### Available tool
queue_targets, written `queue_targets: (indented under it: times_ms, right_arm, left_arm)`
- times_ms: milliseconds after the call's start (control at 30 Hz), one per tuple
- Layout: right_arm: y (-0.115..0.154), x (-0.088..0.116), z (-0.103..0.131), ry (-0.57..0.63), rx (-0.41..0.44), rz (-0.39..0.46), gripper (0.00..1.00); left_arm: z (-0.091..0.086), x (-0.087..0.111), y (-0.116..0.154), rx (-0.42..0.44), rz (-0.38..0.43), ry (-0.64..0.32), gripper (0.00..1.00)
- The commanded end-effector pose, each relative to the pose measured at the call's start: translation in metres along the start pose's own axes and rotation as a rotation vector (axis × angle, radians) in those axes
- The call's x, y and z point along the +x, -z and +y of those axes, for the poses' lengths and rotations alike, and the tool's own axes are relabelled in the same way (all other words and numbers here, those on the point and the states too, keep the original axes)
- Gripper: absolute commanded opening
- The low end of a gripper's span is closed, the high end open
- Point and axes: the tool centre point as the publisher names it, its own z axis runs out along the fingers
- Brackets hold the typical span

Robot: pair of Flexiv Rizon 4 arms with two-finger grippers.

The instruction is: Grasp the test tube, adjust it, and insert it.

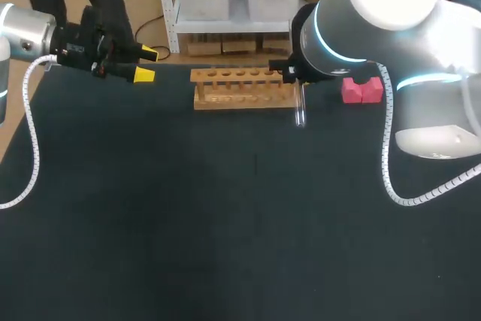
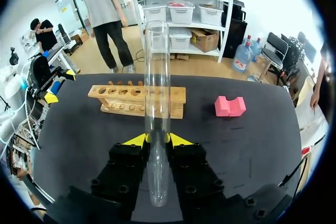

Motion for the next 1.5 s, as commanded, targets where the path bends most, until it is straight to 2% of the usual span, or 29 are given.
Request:
queue_targets:
  times_ms: [33, 200, 667, 1033, 1167, 1500]
  right_arm:
    - [0.0, 0.001, 0.0, -0.001, 0.001, -0.006, 0.0]
    - [-0.004, -0.006, -0.004, -0.06, 0.116, -0.081, 0.0]
    - [-0.003, -0.037, -0.001, -0.102, 0.237, -0.305, 0.0]
    - [-0.007, -0.066, 0.006, -0.077, 0.254, -0.576, 0.0]
    - [-0.006, -0.08, 0.009, -0.072, 0.226, -0.677, 0.0]
    - [-0.009, -0.101, 0.012, -0.067, 0.19, -0.791, 0.0]
  left_arm:
    - [0.0, 0.001, 0.0, 0.001, 0.0, -0.001, 1.0]
    - [0.0, 0.001, 0.0, 0.001, 0.0, -0.001, 1.0]
    - [0.0, 0.001, 0.0, 0.001, 0.0, -0.001, 1.0]
    - [0.0, 0.001, 0.0, 0.001, 0.0, -0.001, 1.0]
    - [0.0, 0.001, 0.0, 0.001, 0.0, -0.001, 1.0]
    - [0.0, 0.001, 0.0, 0.001, 0.0, -0.001, 1.0]
